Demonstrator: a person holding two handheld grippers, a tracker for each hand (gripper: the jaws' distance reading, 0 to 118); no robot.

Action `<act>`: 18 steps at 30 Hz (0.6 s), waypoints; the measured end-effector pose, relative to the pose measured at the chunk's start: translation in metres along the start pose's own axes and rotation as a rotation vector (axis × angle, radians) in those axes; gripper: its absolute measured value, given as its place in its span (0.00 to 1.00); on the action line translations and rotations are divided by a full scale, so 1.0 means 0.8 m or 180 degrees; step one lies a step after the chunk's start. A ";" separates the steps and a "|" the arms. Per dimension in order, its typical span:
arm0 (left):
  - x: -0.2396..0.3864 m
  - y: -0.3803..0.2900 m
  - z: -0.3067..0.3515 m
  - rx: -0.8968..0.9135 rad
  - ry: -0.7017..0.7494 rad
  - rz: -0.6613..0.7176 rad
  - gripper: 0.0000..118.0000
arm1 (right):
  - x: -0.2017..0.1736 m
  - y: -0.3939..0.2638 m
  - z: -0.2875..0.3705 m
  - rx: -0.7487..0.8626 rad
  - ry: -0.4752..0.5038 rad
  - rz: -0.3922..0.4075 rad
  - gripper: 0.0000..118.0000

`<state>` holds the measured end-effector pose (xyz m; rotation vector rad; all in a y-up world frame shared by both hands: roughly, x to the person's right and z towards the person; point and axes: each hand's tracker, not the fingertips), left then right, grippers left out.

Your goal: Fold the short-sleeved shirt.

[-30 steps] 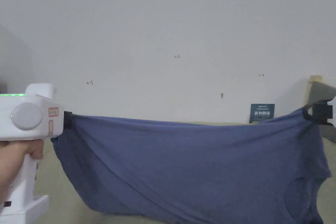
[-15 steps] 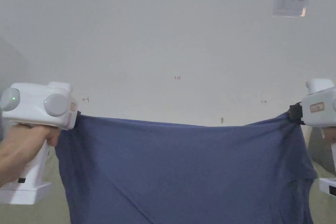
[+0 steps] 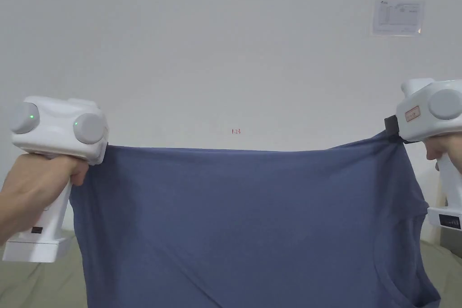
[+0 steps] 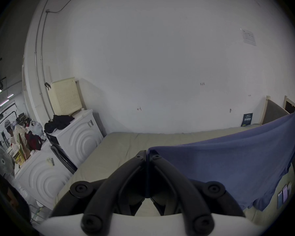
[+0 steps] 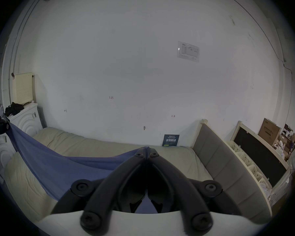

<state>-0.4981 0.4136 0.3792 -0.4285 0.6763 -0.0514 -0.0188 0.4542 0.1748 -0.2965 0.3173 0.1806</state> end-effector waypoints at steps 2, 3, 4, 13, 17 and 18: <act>0.007 0.015 -0.020 0.0040 0.0053 0.0019 0.01 | -0.001 0.012 -0.022 0.0039 -0.0008 0.0014 0.01; 0.012 0.022 -0.031 0.0029 0.0079 0.0009 0.01 | -0.002 0.018 -0.033 0.0042 -0.0022 0.0011 0.01; 0.015 0.028 -0.043 0.0045 0.0089 0.0026 0.01 | -0.003 0.023 -0.044 0.0061 -0.0047 0.0015 0.01; 0.046 0.033 -0.131 0.0086 0.0270 0.0084 0.01 | -0.015 0.041 -0.129 0.0212 -0.0075 -0.0015 0.01; 0.063 0.007 -0.164 0.0059 0.0302 0.0022 0.01 | -0.019 0.013 -0.159 0.0130 -0.0079 -0.0026 0.01; 0.067 -0.001 -0.170 0.0027 0.0303 -0.0025 0.01 | -0.019 0.003 -0.165 0.0104 -0.0084 -0.0021 0.01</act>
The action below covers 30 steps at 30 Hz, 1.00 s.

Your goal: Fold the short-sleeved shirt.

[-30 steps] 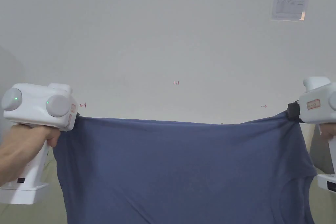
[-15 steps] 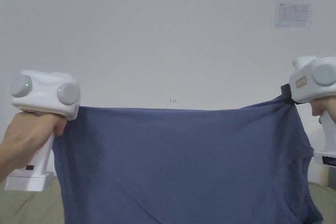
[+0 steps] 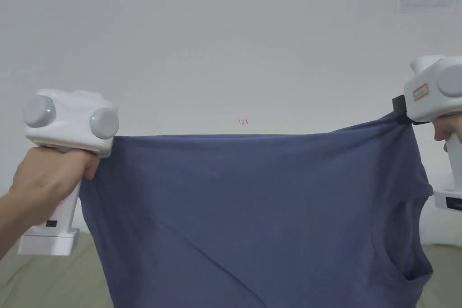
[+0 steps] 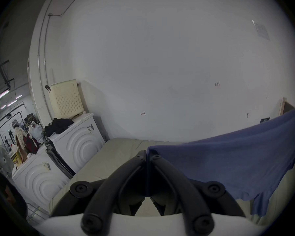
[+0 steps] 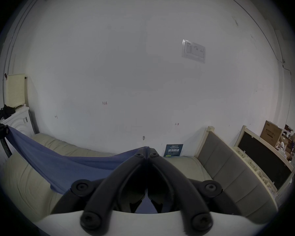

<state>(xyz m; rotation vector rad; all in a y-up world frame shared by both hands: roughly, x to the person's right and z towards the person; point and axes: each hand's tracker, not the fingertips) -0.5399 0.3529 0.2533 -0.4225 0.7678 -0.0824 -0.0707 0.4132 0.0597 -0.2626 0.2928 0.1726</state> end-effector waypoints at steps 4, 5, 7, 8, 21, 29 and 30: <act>0.016 -0.061 -0.017 -0.0220 -0.0146 -0.0109 0.01 | -0.002 -0.062 -0.015 -0.0227 0.0001 0.0112 0.01; 0.021 -0.081 -0.020 -0.0255 -0.0180 -0.0143 0.01 | -0.001 -0.082 -0.017 -0.0289 0.0021 0.0079 0.01; 0.027 -0.122 -0.021 -0.0375 -0.0237 -0.0230 0.01 | 0.002 -0.123 -0.016 -0.0481 0.0116 -0.0042 0.01; 0.032 -0.148 -0.023 -0.0504 -0.0286 -0.0289 0.01 | 0.001 -0.150 -0.014 -0.0597 0.0132 -0.0013 0.01; -0.044 -0.437 0.100 -0.1174 -0.0736 -0.0063 0.01 | 0.001 -0.436 0.219 -0.1146 0.0437 -0.0354 0.01; -0.129 -0.538 0.225 -0.1356 -0.0746 -0.0032 0.01 | -0.007 -0.551 0.364 -0.1320 0.0578 -0.0500 0.01; -0.136 -0.545 0.240 -0.1379 -0.0740 -0.0050 0.01 | -0.007 -0.560 0.376 -0.1309 0.0566 -0.0514 0.01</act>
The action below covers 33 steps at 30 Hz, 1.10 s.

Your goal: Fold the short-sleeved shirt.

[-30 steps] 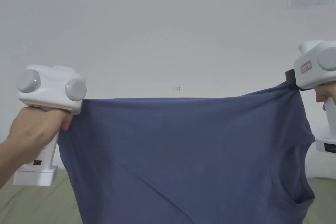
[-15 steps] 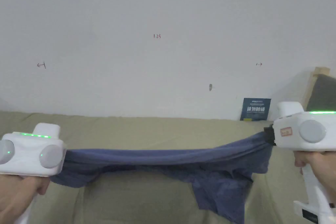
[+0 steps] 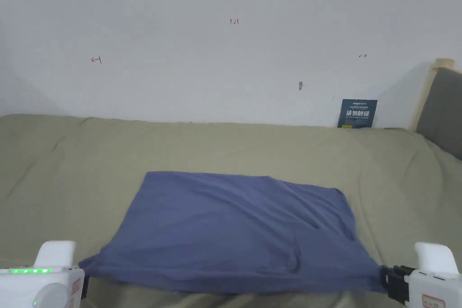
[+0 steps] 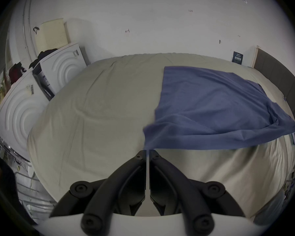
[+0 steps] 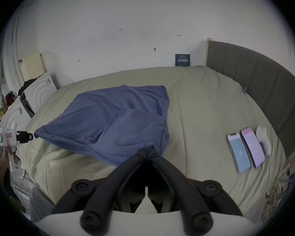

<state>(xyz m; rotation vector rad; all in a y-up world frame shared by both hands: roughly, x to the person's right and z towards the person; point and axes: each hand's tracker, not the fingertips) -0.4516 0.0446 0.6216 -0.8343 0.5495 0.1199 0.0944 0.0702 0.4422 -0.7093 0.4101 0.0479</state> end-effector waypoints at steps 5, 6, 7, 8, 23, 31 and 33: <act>-0.039 -0.055 0.027 -0.0044 -0.0130 0.0185 0.01 | 0.000 -0.059 0.028 -0.0106 0.0100 -0.0112 0.01; -0.042 -0.064 0.025 -0.0143 -0.0227 0.0197 0.01 | -0.001 -0.067 0.027 -0.0130 0.0050 -0.0103 0.01; -0.045 -0.072 0.024 -0.0134 -0.0260 0.0181 0.01 | 0.001 -0.071 0.024 -0.0162 0.0060 -0.0116 0.01; -0.042 -0.076 0.022 -0.0127 -0.0230 0.0150 0.01 | 0.003 -0.073 0.022 -0.0182 0.0037 -0.0163 0.01; -0.013 0.007 -0.125 -0.0494 -0.0301 0.0286 0.94 | 0.011 -0.049 -0.001 -0.0336 0.0003 -0.0273 0.01; 0.010 0.001 -0.100 -0.0465 -0.0300 0.0178 0.00 | 0.019 -0.044 -0.005 -0.0362 0.0072 -0.0298 0.01; 0.011 -0.002 -0.086 -0.0514 -0.0392 0.0095 0.00 | 0.021 -0.042 0.001 -0.0311 0.0091 -0.0289 0.01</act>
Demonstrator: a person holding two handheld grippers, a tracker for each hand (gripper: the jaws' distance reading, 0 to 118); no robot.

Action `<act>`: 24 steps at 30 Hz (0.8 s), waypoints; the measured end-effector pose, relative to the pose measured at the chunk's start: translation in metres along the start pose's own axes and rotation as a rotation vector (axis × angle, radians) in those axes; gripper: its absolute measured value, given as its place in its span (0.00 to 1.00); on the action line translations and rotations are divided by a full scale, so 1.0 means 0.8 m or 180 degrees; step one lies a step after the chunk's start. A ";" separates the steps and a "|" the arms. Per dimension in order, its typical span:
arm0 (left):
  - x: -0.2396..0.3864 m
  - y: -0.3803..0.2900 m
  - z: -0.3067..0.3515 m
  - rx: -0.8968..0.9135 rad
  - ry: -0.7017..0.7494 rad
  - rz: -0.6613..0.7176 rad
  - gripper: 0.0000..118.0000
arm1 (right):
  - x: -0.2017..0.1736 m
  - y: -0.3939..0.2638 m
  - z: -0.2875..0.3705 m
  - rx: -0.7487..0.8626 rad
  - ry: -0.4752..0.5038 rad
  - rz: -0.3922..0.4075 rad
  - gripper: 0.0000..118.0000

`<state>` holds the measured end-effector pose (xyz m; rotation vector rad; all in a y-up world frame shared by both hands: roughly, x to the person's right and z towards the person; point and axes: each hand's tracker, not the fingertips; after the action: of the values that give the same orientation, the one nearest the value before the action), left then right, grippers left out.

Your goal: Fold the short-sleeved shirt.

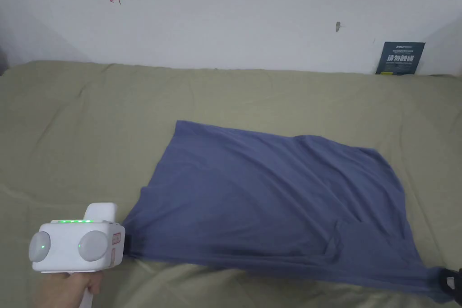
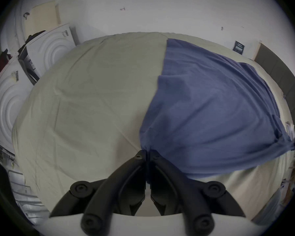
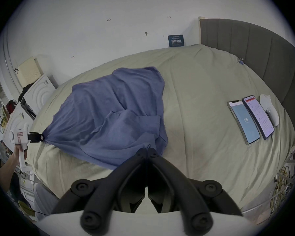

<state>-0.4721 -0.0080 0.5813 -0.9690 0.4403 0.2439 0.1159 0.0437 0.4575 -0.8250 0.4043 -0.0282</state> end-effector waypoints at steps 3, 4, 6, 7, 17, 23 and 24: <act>-0.003 -0.004 0.021 0.0194 0.0148 -0.0080 0.00 | -0.001 0.001 0.019 0.0101 0.0002 0.0050 0.01; -0.006 -0.004 0.030 0.0245 0.0137 -0.0039 0.00 | -0.003 0.001 0.023 0.0130 0.0004 0.0066 0.01; -0.010 -0.008 0.049 0.0228 0.0046 0.0084 0.00 | -0.004 -0.001 0.035 0.0157 0.0020 0.0090 0.01; -0.015 -0.010 0.053 0.0262 0.0028 0.0074 0.00 | -0.003 -0.003 0.041 0.0168 0.0022 0.0104 0.01; -0.036 -0.095 0.111 0.0157 0.0001 0.0082 0.00 | 0.017 -0.061 0.067 0.0117 0.0030 0.0076 0.01; -0.042 -0.137 0.101 0.0033 0.0013 0.0139 0.00 | 0.024 -0.109 0.053 -0.0121 0.0006 0.0054 0.01; -0.044 -0.140 0.097 0.0019 0.0007 0.0186 0.00 | 0.027 -0.113 0.047 -0.0152 0.0001 0.0044 0.01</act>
<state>-0.4399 -0.0047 0.7185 -0.9516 0.4716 0.2943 0.1613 0.0048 0.5384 -0.8692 0.4122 -0.0060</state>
